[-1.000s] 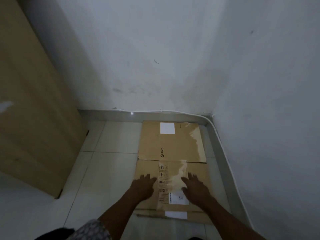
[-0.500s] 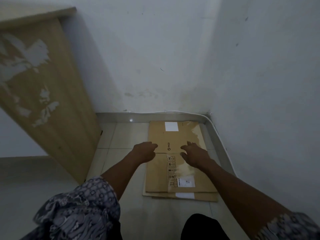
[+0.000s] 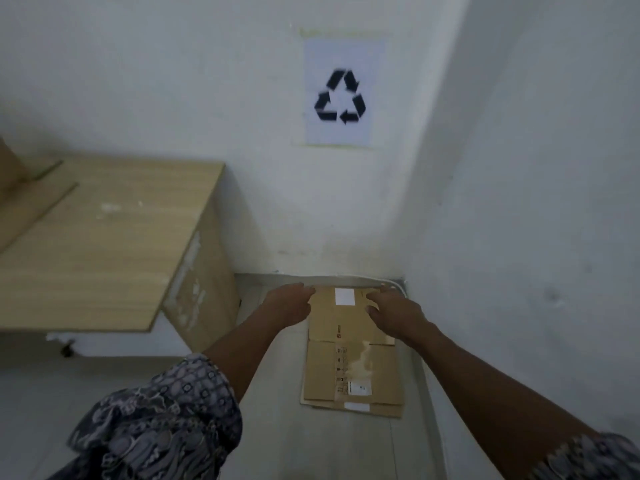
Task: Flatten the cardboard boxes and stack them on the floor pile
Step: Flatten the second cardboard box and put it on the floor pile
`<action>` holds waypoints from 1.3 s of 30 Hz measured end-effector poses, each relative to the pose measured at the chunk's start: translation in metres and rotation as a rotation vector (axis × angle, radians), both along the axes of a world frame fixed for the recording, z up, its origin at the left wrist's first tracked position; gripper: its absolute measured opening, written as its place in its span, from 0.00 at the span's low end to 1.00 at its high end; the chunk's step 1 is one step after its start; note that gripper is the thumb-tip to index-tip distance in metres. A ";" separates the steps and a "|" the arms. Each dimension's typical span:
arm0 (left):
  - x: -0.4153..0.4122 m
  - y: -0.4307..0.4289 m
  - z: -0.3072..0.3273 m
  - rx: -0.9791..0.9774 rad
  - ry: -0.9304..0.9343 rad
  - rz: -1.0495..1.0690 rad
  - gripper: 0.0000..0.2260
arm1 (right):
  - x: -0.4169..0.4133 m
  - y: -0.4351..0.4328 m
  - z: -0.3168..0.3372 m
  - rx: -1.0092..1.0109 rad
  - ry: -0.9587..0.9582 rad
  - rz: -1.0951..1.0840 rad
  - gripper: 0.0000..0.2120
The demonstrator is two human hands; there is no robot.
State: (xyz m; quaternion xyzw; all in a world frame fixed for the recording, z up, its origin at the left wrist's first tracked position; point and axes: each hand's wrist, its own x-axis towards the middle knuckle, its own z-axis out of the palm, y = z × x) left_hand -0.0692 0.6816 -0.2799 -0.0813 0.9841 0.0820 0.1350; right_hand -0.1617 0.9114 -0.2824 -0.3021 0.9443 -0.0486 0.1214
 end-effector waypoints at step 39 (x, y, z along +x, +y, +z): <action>0.322 -0.527 0.292 -0.081 0.100 0.348 0.20 | 0.234 -0.591 0.281 -0.160 -0.010 0.410 0.16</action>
